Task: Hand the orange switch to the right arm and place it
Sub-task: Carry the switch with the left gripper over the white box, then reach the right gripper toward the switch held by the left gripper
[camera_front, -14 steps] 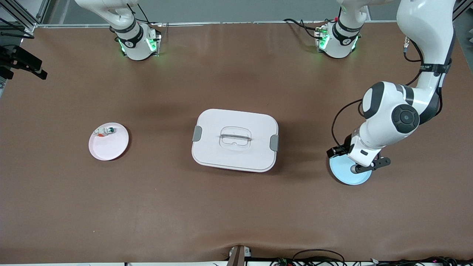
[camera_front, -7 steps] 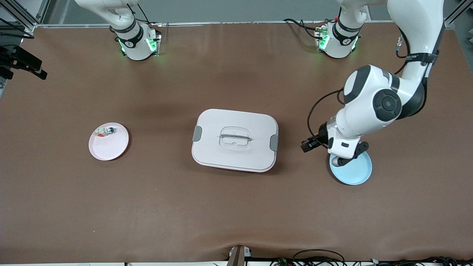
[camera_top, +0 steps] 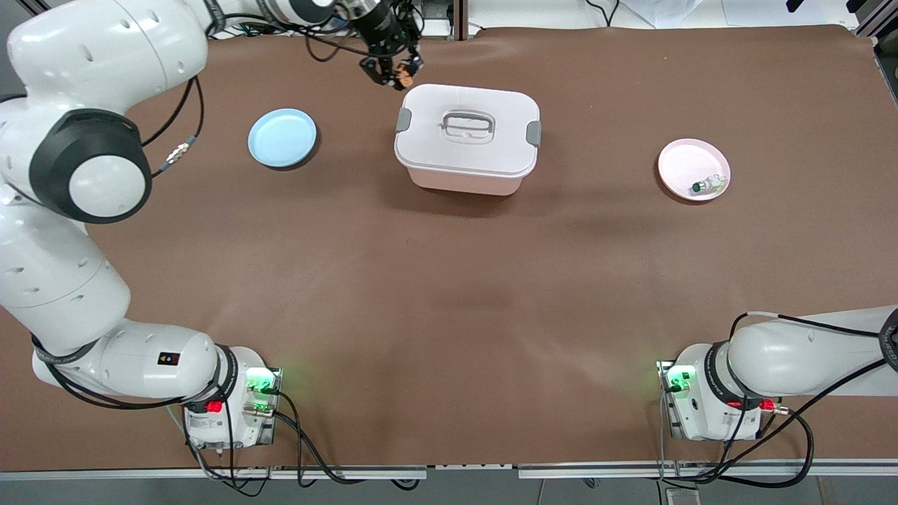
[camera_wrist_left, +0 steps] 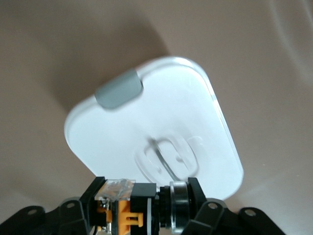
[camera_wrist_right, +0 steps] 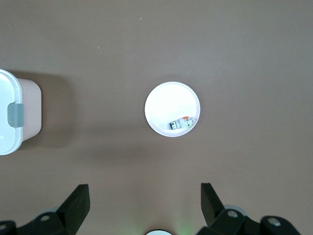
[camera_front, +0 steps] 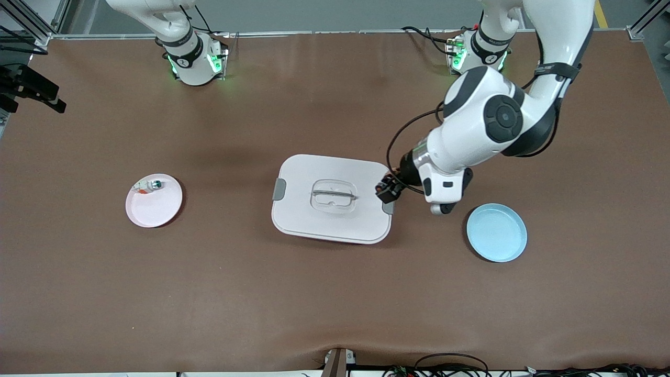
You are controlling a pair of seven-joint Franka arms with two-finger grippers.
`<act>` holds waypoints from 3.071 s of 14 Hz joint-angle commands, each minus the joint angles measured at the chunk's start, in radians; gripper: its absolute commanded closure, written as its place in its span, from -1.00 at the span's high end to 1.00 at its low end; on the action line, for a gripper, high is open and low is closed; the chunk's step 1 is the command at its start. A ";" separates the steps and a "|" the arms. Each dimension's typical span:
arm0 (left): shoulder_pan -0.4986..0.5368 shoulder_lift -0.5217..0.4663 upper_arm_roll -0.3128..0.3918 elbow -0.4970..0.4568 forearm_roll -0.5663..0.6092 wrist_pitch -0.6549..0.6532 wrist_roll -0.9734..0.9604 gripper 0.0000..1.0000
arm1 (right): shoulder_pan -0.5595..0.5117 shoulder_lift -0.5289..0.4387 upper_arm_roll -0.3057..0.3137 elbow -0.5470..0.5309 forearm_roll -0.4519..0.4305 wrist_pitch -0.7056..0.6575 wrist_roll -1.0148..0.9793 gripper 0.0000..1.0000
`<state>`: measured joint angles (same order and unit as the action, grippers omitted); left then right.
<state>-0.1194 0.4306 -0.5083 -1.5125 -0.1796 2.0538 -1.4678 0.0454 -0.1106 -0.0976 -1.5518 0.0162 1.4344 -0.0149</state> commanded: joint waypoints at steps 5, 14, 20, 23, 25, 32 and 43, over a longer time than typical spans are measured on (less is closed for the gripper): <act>-0.138 0.073 0.001 0.169 -0.017 -0.012 -0.299 -1.00 | 0.001 0.046 -0.001 0.007 -0.018 -0.047 0.004 1.00; -0.273 0.134 0.007 0.245 -0.017 0.228 -0.583 -1.00 | -0.006 0.235 -0.002 0.041 -0.047 -0.065 -0.005 1.00; -0.298 0.175 0.007 0.271 -0.015 0.284 -0.629 -1.00 | 0.005 0.218 -0.001 -0.063 0.170 0.022 0.007 1.00; -0.298 0.175 0.016 0.271 -0.015 0.276 -0.644 -1.00 | 0.040 0.125 0.001 -0.233 0.385 0.179 0.007 1.00; -0.299 0.177 0.024 0.270 -0.014 0.275 -0.654 -1.00 | 0.109 0.085 0.001 -0.309 0.522 0.271 0.007 1.00; -0.299 0.175 0.034 0.267 -0.001 0.201 -0.654 -1.00 | 0.324 0.077 0.001 -0.343 0.744 0.495 0.035 1.00; -0.289 0.165 0.040 0.267 -0.003 0.129 -0.681 -1.00 | 0.511 0.155 0.001 -0.384 0.838 0.853 0.160 1.00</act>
<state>-0.4006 0.5960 -0.4781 -1.2668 -0.1818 2.2100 -2.1216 0.5257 0.0381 -0.0858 -1.9315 0.8262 2.2517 0.1157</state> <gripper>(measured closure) 0.278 0.000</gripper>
